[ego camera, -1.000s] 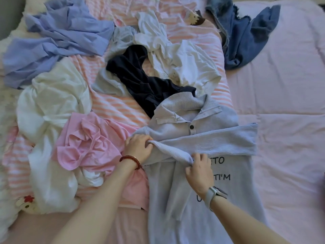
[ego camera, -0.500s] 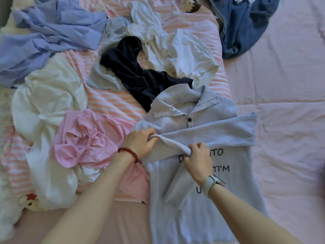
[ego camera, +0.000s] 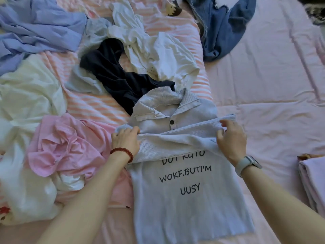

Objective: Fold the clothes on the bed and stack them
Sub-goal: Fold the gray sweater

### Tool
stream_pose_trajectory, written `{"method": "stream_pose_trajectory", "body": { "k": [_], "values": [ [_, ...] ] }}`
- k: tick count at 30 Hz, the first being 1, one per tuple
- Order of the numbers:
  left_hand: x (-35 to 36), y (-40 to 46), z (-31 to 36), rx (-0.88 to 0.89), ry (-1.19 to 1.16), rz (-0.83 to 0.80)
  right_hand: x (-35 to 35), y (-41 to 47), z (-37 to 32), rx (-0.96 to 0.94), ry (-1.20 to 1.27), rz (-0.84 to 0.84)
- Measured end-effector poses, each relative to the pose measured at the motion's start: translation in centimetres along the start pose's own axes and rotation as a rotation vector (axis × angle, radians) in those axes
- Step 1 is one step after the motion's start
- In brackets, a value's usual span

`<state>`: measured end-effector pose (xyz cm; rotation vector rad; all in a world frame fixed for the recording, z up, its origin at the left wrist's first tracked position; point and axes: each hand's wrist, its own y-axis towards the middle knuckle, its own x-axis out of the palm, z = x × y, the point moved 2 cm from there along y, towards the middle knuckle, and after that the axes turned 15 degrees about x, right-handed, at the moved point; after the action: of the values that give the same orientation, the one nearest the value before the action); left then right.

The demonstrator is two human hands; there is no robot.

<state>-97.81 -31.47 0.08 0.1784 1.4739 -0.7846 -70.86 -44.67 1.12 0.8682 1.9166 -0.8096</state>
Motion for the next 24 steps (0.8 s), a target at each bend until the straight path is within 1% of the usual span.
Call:
{"method": "stream_pose_trajectory", "body": {
  "k": [2,3,5,7,10,13,15,16,18,20,22,24],
  "values": [
    [0.8,0.0,1.1,0.037,0.021,0.053,0.7,-1.1,0.3,-0.174,0.009,0.05],
    [1.1,-0.1,1.9,0.104,0.016,0.119,1.3,-2.0,0.7,-0.274,-0.042,0.046],
    [1.8,0.1,3.7,0.279,0.021,0.23,2.8,-3.7,2.1,-0.393,-0.184,0.003],
    [2.5,0.8,5.3,0.407,0.056,0.263,4.4,-4.6,4.1,-0.457,-0.363,-0.027],
    [3.1,1.7,7.3,0.53,0.023,0.275,5.9,-5.4,6.1,-0.452,-0.539,-0.07],
    [3.6,2.2,8.6,0.724,-0.023,0.365,6.8,-5.4,6.5,-0.39,-0.539,-0.077],
    [3.6,2.4,9.0,0.776,-0.098,0.362,7.5,-5.1,6.3,-0.361,-0.521,-0.063],
    [3.5,2.5,9.0,0.775,-0.151,0.347,7.6,-4.9,6.1,-0.349,-0.506,-0.051],
    [3.1,2.5,8.9,0.69,-0.274,0.289,7.4,-4.5,5.6,-0.322,-0.429,-0.014],
    [2.5,2.4,8.7,0.511,-0.402,0.218,6.1,-3.9,5.5,-0.295,-0.264,-0.006],
    [2.1,3.0,8.1,0.344,-0.481,0.184,3.9,-2.8,6.0,-0.277,-0.08,-0.016],
    [1.6,3.6,7.6,0.242,-0.537,0.155,1.3,-1.2,6.7,-0.224,0.022,-0.015]
  ]
}}
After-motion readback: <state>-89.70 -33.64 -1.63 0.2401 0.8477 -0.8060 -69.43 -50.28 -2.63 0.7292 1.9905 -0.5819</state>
